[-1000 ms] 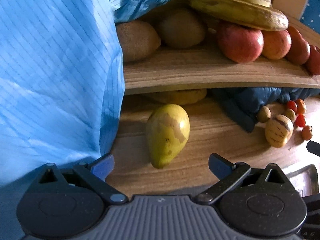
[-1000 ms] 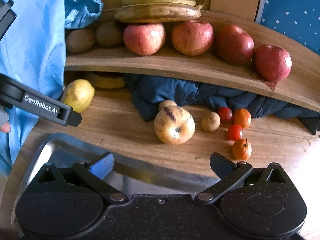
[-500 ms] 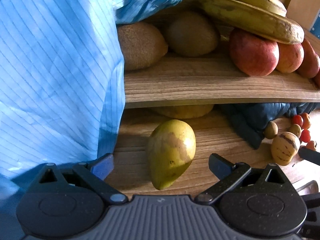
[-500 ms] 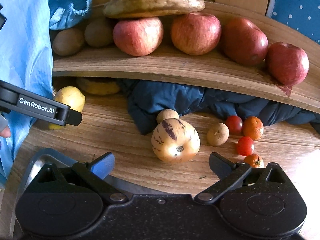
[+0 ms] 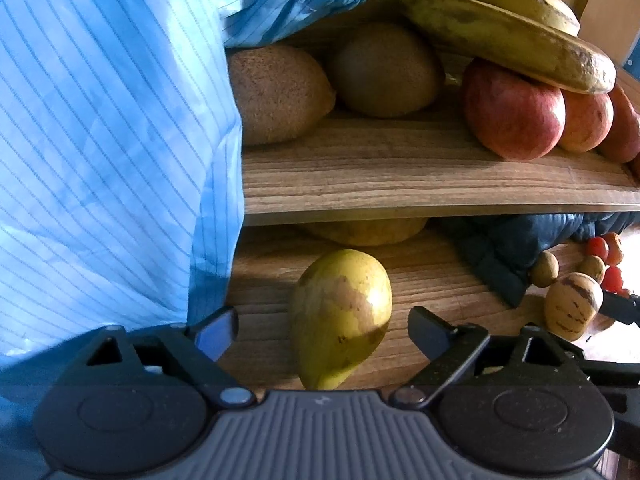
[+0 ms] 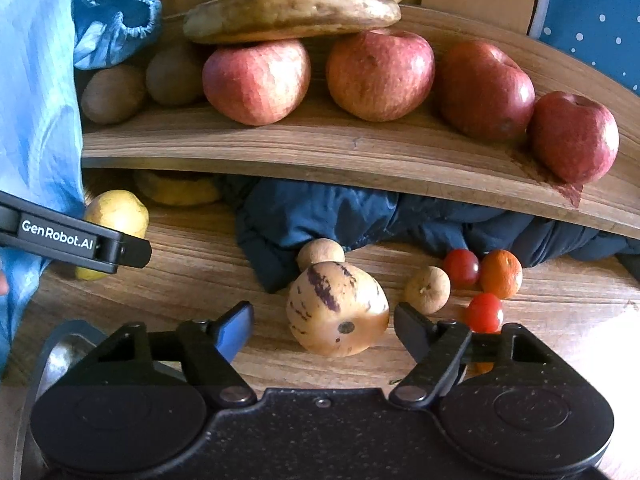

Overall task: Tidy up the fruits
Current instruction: 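Close left tool on the pear while right tool closes on the pepino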

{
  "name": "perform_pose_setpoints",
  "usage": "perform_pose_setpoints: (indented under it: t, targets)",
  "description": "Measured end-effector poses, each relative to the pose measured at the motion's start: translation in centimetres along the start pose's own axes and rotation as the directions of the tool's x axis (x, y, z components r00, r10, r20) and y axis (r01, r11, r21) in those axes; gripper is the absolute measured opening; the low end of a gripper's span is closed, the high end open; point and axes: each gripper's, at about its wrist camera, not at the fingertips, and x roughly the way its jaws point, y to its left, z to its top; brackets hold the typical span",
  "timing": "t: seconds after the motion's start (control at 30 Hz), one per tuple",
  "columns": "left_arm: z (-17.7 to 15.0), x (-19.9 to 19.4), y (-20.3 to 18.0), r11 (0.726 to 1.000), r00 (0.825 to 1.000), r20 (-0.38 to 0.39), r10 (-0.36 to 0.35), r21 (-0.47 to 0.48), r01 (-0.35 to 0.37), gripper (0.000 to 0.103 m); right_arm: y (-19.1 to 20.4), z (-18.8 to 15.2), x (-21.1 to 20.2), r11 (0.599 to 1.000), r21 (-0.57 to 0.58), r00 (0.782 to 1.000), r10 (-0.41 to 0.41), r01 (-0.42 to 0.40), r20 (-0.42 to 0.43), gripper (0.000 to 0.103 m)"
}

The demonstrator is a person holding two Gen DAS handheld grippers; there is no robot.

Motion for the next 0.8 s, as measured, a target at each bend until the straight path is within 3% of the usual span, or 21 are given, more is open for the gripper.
perform_pose_setpoints:
  t: [0.5,0.8]
  targets:
    - [0.2,0.5,-0.1,1.0,1.0,-0.003,-0.03,-0.003,0.03,0.068,0.0,0.4,1.5,1.0,0.013,1.0,-0.013,0.013,-0.013,0.061]
    - [0.1,0.1,0.5,0.999,1.0,0.001,-0.03,-0.012,0.03,0.062,-0.2,0.4,1.3,0.999,0.022,1.0,-0.023,0.023,-0.007,0.056]
